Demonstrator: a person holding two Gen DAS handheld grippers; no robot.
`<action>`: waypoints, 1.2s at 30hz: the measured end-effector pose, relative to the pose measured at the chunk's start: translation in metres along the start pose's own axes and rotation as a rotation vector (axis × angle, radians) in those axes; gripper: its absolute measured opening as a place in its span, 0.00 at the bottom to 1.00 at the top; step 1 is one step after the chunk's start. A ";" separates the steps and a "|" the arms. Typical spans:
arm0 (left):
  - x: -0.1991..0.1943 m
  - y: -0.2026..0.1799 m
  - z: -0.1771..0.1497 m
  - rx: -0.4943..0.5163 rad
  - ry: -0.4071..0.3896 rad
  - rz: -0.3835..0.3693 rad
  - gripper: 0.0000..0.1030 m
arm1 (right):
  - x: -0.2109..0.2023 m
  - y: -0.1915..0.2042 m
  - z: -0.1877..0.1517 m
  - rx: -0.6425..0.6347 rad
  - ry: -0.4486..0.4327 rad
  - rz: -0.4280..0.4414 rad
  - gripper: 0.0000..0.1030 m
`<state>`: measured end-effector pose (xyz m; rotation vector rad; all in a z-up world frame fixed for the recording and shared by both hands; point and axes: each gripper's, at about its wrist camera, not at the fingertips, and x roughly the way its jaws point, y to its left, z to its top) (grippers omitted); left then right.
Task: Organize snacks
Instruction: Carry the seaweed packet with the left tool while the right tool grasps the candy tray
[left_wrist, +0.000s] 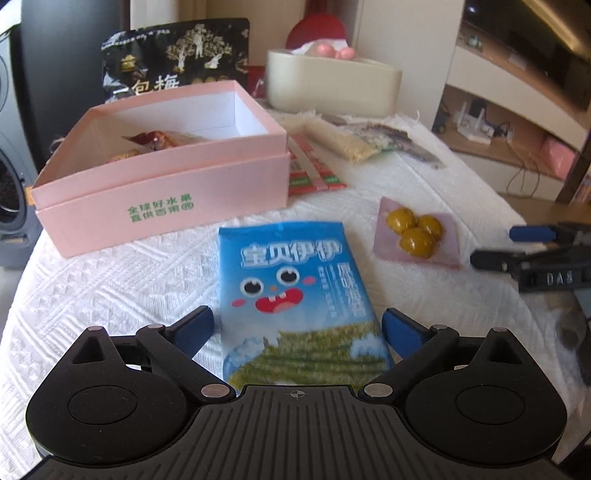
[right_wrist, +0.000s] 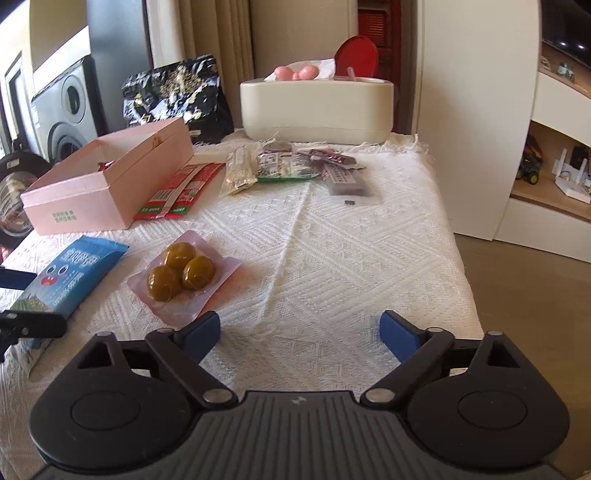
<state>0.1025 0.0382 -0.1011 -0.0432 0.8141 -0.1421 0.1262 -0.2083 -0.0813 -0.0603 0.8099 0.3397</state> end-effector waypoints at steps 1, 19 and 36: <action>0.001 0.002 0.002 -0.011 -0.004 -0.013 0.98 | 0.001 0.000 0.001 -0.009 0.009 0.010 0.98; -0.032 0.024 0.002 -0.130 -0.120 -0.089 0.84 | -0.006 0.051 0.017 -0.177 0.011 0.131 0.92; -0.036 0.021 0.001 -0.140 -0.115 -0.045 0.84 | 0.013 0.038 0.044 0.014 -0.029 0.073 0.88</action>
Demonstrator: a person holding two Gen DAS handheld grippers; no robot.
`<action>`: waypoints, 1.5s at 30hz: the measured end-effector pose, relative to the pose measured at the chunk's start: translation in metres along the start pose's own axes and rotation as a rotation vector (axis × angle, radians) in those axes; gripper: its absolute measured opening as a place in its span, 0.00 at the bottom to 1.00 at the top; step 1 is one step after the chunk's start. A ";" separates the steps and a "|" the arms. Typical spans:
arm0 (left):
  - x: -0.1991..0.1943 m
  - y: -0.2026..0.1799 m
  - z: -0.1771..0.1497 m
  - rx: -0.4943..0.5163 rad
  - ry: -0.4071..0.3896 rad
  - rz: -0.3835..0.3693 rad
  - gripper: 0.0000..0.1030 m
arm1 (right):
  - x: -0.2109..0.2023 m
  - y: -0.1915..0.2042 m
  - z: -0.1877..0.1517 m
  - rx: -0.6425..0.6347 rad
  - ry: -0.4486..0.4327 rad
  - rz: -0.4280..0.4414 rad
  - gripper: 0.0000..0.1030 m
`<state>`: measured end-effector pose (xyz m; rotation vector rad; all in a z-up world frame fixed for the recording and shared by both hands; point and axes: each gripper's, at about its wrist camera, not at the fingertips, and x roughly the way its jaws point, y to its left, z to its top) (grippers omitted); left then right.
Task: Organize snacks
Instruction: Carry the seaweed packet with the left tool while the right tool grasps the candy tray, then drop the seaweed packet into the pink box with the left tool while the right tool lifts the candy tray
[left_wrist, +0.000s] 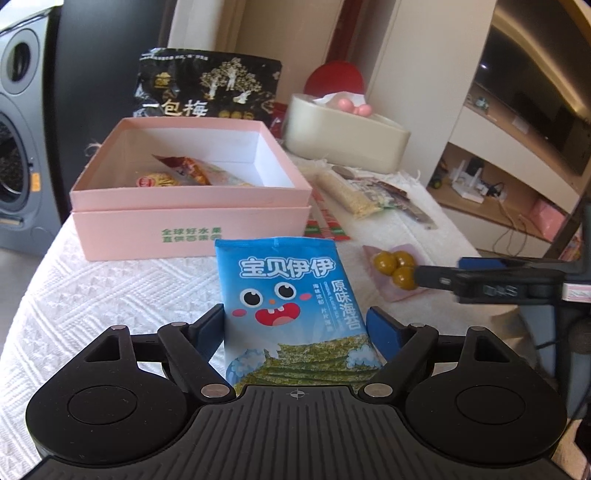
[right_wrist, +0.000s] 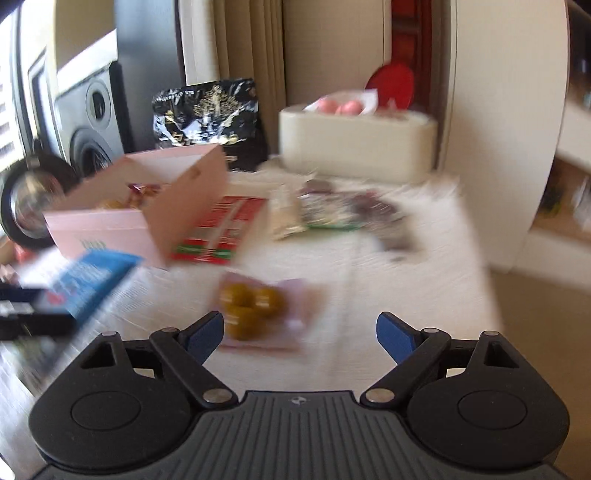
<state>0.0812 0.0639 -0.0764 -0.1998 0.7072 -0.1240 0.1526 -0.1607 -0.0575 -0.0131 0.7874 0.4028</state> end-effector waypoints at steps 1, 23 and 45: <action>-0.001 0.001 -0.001 -0.004 0.006 -0.002 0.84 | 0.008 0.005 0.001 0.011 0.003 -0.002 0.88; -0.039 -0.007 -0.019 0.065 0.042 -0.070 0.84 | -0.050 0.039 -0.008 -0.155 0.033 0.124 0.52; 0.013 0.086 0.150 -0.207 -0.211 -0.117 0.87 | -0.120 0.074 0.048 -0.225 -0.220 0.199 0.52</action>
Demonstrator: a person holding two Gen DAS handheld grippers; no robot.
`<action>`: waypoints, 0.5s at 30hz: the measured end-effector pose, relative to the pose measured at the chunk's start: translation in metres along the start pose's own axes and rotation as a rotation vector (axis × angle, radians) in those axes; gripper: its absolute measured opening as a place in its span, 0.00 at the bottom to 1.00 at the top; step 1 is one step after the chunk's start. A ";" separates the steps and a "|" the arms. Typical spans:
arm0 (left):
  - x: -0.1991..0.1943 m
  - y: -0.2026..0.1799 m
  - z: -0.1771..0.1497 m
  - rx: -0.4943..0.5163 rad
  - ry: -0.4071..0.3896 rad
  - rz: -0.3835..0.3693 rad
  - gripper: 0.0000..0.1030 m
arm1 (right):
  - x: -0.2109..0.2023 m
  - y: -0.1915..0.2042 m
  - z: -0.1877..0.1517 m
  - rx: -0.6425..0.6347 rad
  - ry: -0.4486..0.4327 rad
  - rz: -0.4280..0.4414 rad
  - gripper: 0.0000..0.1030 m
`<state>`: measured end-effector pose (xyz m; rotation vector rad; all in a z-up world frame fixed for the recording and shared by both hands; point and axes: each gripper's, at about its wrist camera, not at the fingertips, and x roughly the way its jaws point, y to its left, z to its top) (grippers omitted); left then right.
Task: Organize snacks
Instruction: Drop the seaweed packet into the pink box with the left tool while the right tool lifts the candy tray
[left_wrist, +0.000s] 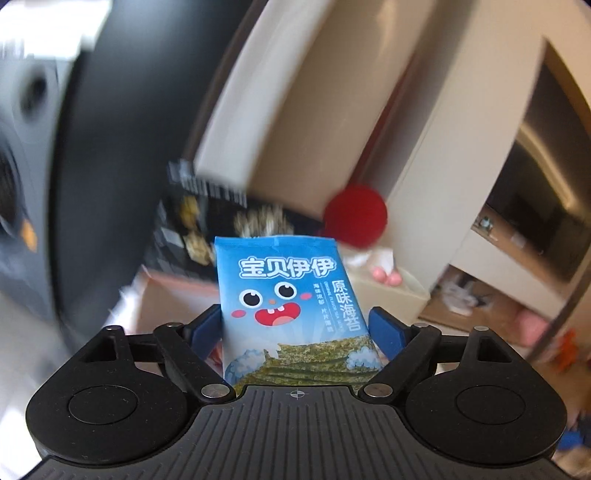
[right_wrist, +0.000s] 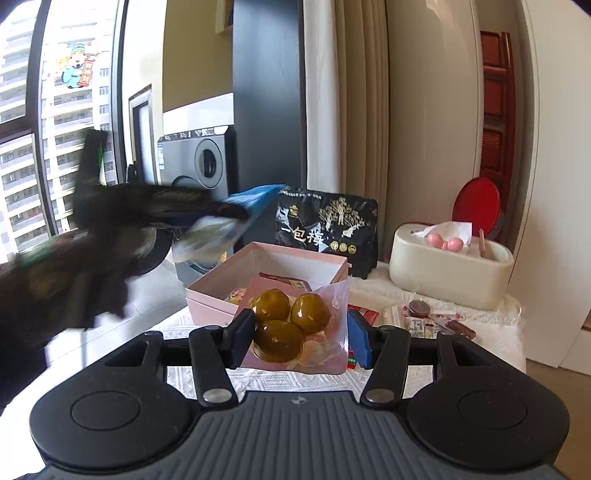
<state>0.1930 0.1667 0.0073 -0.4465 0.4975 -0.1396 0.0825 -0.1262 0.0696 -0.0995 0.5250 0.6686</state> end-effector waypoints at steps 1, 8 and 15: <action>0.020 0.009 -0.001 -0.026 0.044 -0.006 0.87 | 0.005 -0.001 0.000 0.000 0.008 -0.003 0.52; 0.079 0.012 -0.028 0.152 0.134 0.164 0.62 | 0.054 -0.011 0.009 -0.017 0.061 -0.034 0.52; 0.012 0.034 -0.013 0.026 -0.062 0.058 0.62 | 0.114 -0.021 0.039 0.003 0.052 -0.024 0.52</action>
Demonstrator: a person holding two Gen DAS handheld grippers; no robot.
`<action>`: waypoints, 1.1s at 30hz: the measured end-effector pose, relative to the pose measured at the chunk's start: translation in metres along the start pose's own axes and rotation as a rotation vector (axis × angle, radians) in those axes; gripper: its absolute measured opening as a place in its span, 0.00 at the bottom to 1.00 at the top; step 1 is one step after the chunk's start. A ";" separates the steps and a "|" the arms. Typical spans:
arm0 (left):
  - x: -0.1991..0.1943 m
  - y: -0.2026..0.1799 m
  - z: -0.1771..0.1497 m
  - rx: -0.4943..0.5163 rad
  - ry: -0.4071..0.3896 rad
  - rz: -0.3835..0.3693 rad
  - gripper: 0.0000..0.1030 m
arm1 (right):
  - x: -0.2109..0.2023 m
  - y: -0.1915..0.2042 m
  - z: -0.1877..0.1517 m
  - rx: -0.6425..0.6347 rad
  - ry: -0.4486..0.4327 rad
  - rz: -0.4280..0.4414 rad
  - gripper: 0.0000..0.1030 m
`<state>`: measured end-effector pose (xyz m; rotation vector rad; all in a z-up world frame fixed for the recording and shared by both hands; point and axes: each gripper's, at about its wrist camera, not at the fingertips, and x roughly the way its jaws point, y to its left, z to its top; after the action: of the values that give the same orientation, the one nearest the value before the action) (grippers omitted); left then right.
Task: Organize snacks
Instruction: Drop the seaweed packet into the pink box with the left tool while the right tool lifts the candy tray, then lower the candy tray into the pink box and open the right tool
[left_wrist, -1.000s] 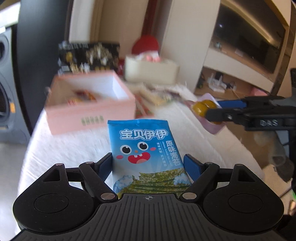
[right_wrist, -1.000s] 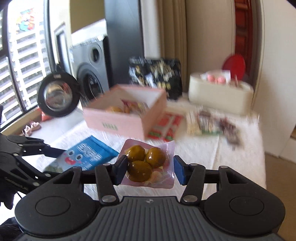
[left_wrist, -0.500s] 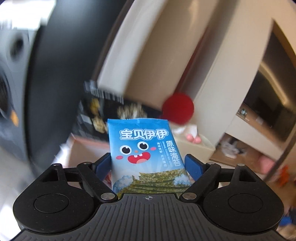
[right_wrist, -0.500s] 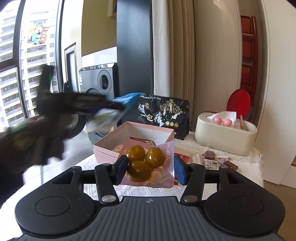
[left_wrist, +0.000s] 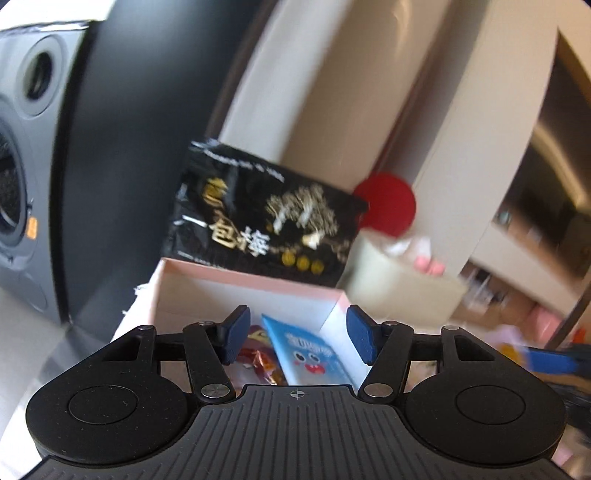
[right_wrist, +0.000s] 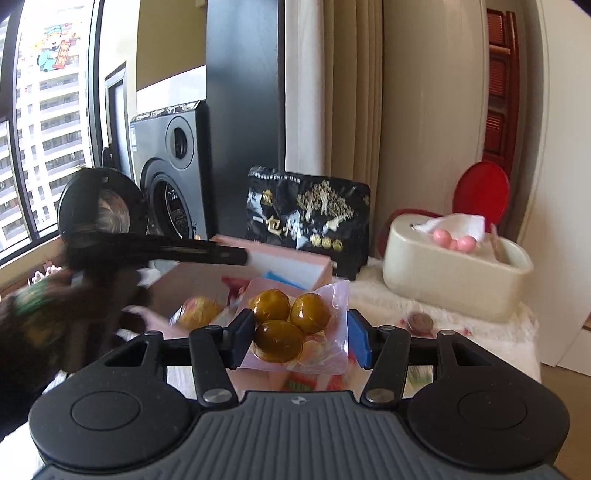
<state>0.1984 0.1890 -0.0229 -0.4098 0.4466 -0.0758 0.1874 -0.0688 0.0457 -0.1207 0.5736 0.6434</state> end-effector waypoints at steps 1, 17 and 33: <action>-0.010 0.005 -0.001 -0.015 -0.016 0.008 0.62 | 0.012 0.000 0.007 0.011 0.005 0.015 0.52; -0.064 -0.014 -0.067 -0.014 0.091 -0.080 0.62 | 0.134 0.008 0.055 0.060 0.099 0.140 0.67; -0.031 -0.047 -0.100 0.044 0.261 -0.036 0.62 | 0.071 -0.033 -0.083 -0.132 0.276 0.107 0.58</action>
<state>0.1280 0.1141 -0.0738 -0.3656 0.6933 -0.1748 0.2150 -0.0808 -0.0643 -0.3073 0.8072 0.7748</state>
